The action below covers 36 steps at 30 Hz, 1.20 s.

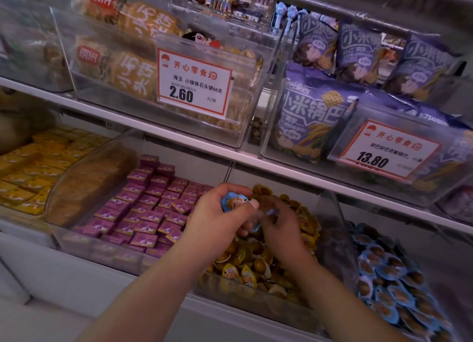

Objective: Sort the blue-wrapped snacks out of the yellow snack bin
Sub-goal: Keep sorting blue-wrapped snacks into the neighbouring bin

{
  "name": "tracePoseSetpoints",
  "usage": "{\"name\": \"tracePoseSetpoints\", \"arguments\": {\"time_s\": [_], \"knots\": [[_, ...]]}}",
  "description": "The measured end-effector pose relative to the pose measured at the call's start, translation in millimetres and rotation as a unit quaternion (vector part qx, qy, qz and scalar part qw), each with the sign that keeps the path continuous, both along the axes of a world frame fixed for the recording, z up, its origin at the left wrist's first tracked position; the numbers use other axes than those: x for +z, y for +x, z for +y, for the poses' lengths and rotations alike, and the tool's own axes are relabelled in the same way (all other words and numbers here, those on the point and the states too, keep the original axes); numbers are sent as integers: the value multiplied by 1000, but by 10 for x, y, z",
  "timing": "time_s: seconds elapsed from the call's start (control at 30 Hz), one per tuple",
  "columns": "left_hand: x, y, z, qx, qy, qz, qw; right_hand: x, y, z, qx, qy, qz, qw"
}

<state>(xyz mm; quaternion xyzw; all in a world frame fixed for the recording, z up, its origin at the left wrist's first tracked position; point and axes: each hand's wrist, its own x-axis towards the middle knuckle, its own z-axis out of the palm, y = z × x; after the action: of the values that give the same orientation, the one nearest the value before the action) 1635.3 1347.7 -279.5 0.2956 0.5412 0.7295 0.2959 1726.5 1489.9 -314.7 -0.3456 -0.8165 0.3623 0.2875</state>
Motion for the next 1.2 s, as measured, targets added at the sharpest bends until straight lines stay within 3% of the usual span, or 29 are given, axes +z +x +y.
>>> {"name": "tracePoseSetpoints", "arguments": {"time_s": [0.07,0.17,0.3,0.4,0.5,0.53,0.57,0.63,0.73,0.8,0.83,0.93,0.97,1.1,1.2], "knots": [[-8,29,13,16,-12,24,1000,182,117,12,-52,-81,87,992],[-29,115,73,58,-39,51,996,431,392,-84,-70,-246,209,944],[-40,492,237,123,-57,77,988,577,706,-283,-58,-406,233,882],[-55,898,352,92,-48,174,979,596,851,-366,-31,-507,252,824],[-89,1108,411,76,-79,343,933,686,1015,-349,8,-570,309,761],[-80,1141,419,67,-82,403,909,726,1079,-330,23,-560,317,765],[-67,1166,423,47,-72,450,889,742,1140,-296,27,-527,309,791],[-65,1162,431,-18,-38,494,868,765,1279,-204,6,-400,266,877],[-89,927,437,-95,-46,417,903,793,1553,44,-33,-113,188,975],[-124,632,453,-58,-104,353,928,765,1752,329,-89,93,107,986],[-154,482,468,-33,-145,348,926,732,1828,482,-104,144,44,983],[-289,158,470,-29,-297,375,878,505,1885,733,-93,131,-185,969],[-328,95,465,-43,-346,389,853,420,1864,727,-87,134,-207,965],[-371,84,483,-95,-424,463,773,296,1604,440,-43,160,-83,983],[-419,287,584,-160,-488,481,711,262,1459,351,-34,136,-44,989]]}}
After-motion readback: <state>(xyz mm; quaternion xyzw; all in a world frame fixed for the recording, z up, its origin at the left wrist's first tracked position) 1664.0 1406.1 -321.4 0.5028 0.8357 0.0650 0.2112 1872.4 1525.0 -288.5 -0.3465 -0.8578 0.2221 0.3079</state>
